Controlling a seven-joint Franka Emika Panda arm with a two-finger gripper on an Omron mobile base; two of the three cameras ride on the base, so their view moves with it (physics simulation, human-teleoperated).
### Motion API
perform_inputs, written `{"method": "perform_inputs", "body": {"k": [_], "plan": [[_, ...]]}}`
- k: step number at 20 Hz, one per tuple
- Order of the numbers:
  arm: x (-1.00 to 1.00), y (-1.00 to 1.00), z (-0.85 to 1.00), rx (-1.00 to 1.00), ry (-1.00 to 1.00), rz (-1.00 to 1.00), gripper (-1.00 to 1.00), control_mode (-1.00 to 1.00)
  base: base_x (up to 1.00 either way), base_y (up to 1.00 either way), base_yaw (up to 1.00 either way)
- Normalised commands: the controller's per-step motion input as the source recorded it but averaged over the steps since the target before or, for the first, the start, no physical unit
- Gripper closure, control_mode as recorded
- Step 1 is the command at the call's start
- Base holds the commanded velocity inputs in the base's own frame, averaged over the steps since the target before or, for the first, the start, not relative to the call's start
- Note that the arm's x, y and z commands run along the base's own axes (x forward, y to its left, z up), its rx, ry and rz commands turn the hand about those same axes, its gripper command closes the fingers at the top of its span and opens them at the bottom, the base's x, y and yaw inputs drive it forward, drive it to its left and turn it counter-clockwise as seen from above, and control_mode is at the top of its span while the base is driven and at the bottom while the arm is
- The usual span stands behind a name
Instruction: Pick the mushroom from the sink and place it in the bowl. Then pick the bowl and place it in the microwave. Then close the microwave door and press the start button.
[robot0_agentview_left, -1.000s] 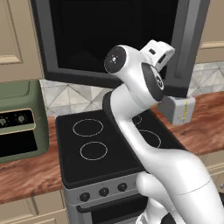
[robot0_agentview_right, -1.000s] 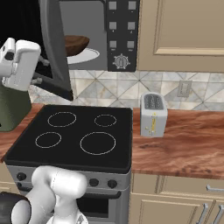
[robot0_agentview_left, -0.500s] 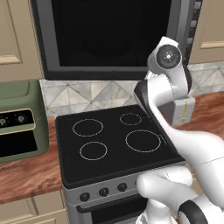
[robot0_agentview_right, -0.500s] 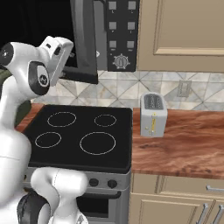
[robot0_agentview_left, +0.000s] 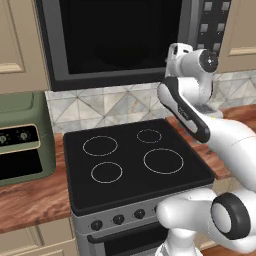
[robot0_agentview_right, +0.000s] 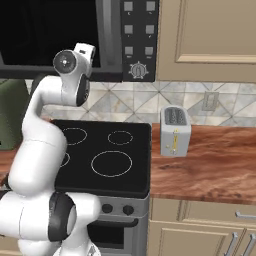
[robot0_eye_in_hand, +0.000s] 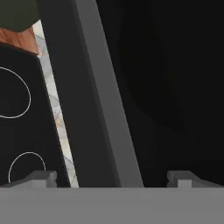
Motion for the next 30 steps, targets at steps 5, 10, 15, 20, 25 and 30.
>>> {"method": "perform_inputs", "body": {"k": [5,10,15,20,25,30], "plan": [[0.62,0.39,0.00,-0.13,0.10,0.15,-1.00,-1.00,0.00,0.00,0.00],[0.64,0.32,-0.05,-0.15,0.06,0.09,-1.00,-1.00,0.00,0.00,0.00],[-0.47,-0.27,-0.04,-0.04,-0.11,0.10,-1.00,-1.00,0.00,0.00,0.00],[-1.00,-0.91,-0.23,0.05,-0.25,0.15,-1.00,-1.00,0.00,0.00,0.00],[-0.32,-0.89,0.15,0.11,-0.23,0.04,-1.00,-1.00,0.00,0.00,0.00],[0.53,-0.52,0.55,0.08,-0.02,0.00,-1.00,-1.00,0.00,0.00,0.00]]}}
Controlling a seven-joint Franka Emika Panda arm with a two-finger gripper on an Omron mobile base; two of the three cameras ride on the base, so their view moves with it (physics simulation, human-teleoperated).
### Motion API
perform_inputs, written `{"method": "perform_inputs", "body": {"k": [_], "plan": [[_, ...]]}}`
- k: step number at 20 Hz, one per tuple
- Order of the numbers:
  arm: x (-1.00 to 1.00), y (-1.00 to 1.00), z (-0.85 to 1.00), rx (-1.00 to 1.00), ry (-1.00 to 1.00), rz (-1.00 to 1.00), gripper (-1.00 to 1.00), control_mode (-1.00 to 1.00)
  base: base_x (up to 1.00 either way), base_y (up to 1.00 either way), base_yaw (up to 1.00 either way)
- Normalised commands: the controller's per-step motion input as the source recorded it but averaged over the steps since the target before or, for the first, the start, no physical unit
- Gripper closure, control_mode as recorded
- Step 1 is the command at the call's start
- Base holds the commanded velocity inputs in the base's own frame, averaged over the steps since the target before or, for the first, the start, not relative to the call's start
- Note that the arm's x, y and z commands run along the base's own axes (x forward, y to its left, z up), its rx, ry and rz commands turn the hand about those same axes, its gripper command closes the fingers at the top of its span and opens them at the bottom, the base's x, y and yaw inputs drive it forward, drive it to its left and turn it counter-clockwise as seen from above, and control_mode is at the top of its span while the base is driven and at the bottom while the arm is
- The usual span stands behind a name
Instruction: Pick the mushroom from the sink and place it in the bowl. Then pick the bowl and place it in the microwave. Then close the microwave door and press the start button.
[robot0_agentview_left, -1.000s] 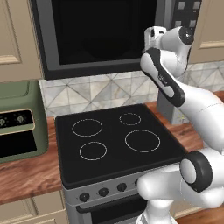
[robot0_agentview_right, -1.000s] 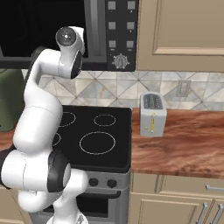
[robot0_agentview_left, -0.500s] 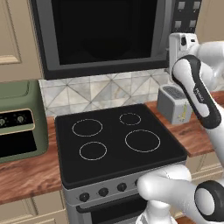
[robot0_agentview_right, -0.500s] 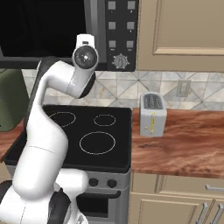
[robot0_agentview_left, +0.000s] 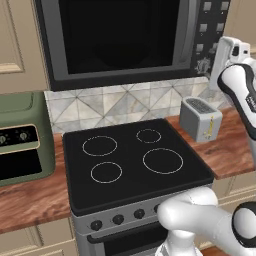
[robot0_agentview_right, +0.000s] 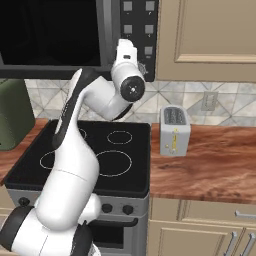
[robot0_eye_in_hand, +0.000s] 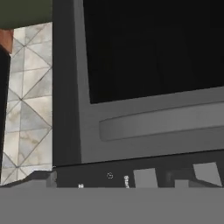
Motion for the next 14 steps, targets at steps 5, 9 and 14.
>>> {"method": "perform_inputs", "body": {"k": [5,9,14], "plan": [[0.42,-0.10,0.51,0.03,-0.02,0.00,-1.00,-1.00,0.00,0.00,0.00],[0.14,-0.02,0.15,0.00,-0.01,0.00,1.00,-1.00,0.00,0.00,0.00],[0.17,0.00,0.00,0.00,-0.03,0.00,1.00,-1.00,0.00,0.00,0.00]]}}
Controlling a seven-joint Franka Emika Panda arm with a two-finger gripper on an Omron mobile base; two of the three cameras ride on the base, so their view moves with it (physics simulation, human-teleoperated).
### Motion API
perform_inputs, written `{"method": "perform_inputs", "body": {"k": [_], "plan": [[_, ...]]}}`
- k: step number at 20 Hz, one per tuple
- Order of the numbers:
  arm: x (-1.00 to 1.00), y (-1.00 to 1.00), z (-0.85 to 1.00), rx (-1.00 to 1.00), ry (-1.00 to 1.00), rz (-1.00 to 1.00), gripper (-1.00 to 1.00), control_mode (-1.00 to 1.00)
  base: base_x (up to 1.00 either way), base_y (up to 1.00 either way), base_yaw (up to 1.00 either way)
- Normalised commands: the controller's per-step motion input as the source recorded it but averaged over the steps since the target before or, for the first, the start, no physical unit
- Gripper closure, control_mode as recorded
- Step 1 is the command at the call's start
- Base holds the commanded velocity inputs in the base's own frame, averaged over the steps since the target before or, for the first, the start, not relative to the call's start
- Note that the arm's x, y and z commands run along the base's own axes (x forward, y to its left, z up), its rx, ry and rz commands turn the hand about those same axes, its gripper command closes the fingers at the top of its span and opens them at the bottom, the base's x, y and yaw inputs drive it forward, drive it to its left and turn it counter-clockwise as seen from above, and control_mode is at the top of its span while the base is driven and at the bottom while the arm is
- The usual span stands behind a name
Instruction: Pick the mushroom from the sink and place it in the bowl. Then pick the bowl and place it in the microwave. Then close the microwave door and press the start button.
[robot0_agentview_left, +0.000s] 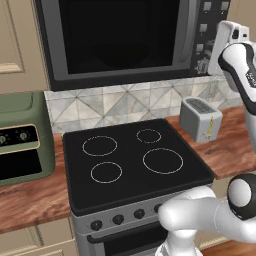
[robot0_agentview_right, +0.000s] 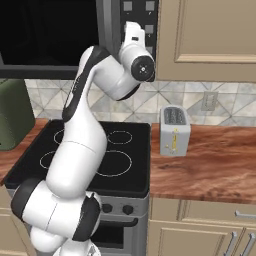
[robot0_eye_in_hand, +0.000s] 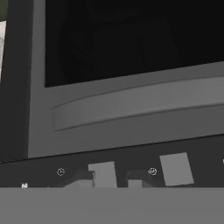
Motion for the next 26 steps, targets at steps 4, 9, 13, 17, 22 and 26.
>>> {"method": "perform_inputs", "body": {"k": [4,9,13,17,22,26], "plan": [[0.41,0.00,-0.01,0.00,-0.04,0.00,1.00,-1.00,0.00,0.00,0.00],[0.50,0.00,-0.03,0.00,-0.03,0.00,1.00,-1.00,0.00,0.00,0.00],[0.46,-0.13,-0.12,0.00,0.00,0.00,1.00,-1.00,0.00,0.00,0.00],[0.31,-0.31,-0.10,0.00,0.00,0.00,1.00,-1.00,0.00,0.00,0.00],[0.06,-0.18,-0.20,0.00,-0.01,0.00,1.00,-1.00,0.00,0.00,0.00],[-0.04,-0.11,-0.26,0.00,-0.07,0.00,1.00,-1.00,0.00,0.00,0.00]]}}
